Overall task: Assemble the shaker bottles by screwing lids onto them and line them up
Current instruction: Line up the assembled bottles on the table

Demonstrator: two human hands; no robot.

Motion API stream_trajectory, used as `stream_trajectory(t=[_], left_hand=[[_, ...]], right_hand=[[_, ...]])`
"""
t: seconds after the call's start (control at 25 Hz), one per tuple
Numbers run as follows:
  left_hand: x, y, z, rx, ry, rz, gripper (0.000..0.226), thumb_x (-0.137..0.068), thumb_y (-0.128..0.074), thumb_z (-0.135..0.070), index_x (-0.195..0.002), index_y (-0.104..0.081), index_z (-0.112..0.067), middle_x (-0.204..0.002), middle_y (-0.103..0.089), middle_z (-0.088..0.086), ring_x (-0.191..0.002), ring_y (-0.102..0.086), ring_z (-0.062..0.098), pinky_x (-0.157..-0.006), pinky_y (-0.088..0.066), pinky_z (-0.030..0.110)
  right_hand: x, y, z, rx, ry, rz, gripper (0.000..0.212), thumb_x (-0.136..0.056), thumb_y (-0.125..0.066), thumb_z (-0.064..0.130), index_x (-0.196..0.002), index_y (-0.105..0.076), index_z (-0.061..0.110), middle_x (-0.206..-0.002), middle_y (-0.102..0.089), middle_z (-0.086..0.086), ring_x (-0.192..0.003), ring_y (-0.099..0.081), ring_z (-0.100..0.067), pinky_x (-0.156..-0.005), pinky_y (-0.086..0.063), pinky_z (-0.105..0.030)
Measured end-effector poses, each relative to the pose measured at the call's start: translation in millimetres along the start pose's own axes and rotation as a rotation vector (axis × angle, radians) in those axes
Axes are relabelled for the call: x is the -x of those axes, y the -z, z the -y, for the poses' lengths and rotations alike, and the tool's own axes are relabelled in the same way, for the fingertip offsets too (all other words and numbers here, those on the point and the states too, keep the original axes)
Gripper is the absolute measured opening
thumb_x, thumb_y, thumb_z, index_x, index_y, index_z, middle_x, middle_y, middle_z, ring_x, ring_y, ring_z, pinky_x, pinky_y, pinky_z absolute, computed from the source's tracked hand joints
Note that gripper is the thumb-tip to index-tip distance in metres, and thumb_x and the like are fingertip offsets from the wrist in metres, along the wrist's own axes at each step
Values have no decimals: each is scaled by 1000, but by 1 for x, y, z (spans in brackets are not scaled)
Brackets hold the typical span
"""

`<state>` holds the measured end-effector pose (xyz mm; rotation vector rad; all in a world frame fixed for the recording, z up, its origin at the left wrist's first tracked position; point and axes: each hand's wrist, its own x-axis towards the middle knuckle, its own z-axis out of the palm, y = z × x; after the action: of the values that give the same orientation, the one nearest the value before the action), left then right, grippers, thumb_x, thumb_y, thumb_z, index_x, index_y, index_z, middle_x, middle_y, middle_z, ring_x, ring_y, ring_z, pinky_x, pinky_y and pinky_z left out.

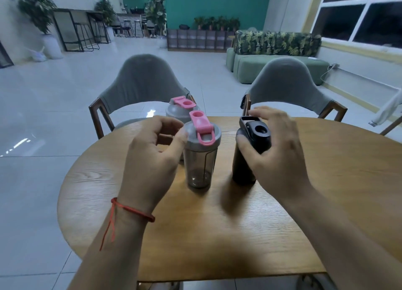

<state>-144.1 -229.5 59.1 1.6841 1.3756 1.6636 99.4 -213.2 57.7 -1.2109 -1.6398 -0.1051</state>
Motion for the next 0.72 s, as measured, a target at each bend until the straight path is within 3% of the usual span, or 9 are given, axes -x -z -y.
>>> stream_trajectory(t=[0.08, 0.2, 0.32, 0.44, 0.52, 0.6, 0.72], left_hand=[[-2, 2, 11, -84, 65, 43, 27, -99, -76, -18, -120, -67, -31, -110, -73, -13, -102, -71, 2, -78, -59, 23], [-1, -1, 29, -52, 199, 241, 58, -96, -81, -17, -142, -50, -35, -126, -65, -20, -113, -65, -8, -84, -54, 12], [6, -7, 41, -89, 246, 371, 80, -93, -88, -24, -155, -39, -36, -129, -58, -28, -113, -57, -23, -89, -49, 6], [10, -4, 39, -57, 253, 388, 74, -92, -89, -15, -143, -40, -38, -120, -54, -34, -99, -50, -40, -81, -44, -5], [9, 9, 35, 5, 234, 313, 66, -90, -90, -10, -136, -49, -30, -122, -62, -24, -97, -57, -35, -83, -48, -1], [1, 33, 37, 121, 217, 238, 66, -88, -94, -16, -139, -52, -28, -131, -72, -11, -111, -67, -21, -97, -57, 13], [-11, 83, 51, 335, 170, 336, 72, -96, -81, -13, -158, -48, -27, -149, -71, 1, -140, -68, 19, -113, -58, 45]], right_hand=[[-13, -11, 23, 9, 90, 136, 49, -90, -81, 38, -134, -69, 21, -125, -71, 1, -118, -61, -21, -111, -45, -40], [-19, -38, 43, 111, 93, 414, 70, -85, -71, 65, -147, -56, 36, -138, -66, 9, -126, -59, -17, -116, -41, -44], [-20, -53, 47, 124, 41, 478, 77, -84, -76, 63, -152, -45, 46, -140, -61, 11, -123, -62, -18, -105, -51, -41], [-20, -55, 56, 62, 48, 429, 72, -83, -81, 57, -147, -50, 46, -134, -63, 12, -118, -64, -15, -97, -53, -36], [-26, -59, 73, -37, 63, 405, 64, -82, -82, 53, -140, -56, 45, -126, -66, 14, -113, -65, -12, -95, -52, -33], [-42, -67, 94, -181, 67, 433, 56, -82, -84, 49, -132, -61, 42, -121, -70, 17, -107, -68, -9, -92, -57, -34], [-73, -83, 120, -317, 114, 617, 58, -82, -89, 44, -131, -59, 37, -123, -70, 15, -108, -72, -9, -90, -61, -31]])
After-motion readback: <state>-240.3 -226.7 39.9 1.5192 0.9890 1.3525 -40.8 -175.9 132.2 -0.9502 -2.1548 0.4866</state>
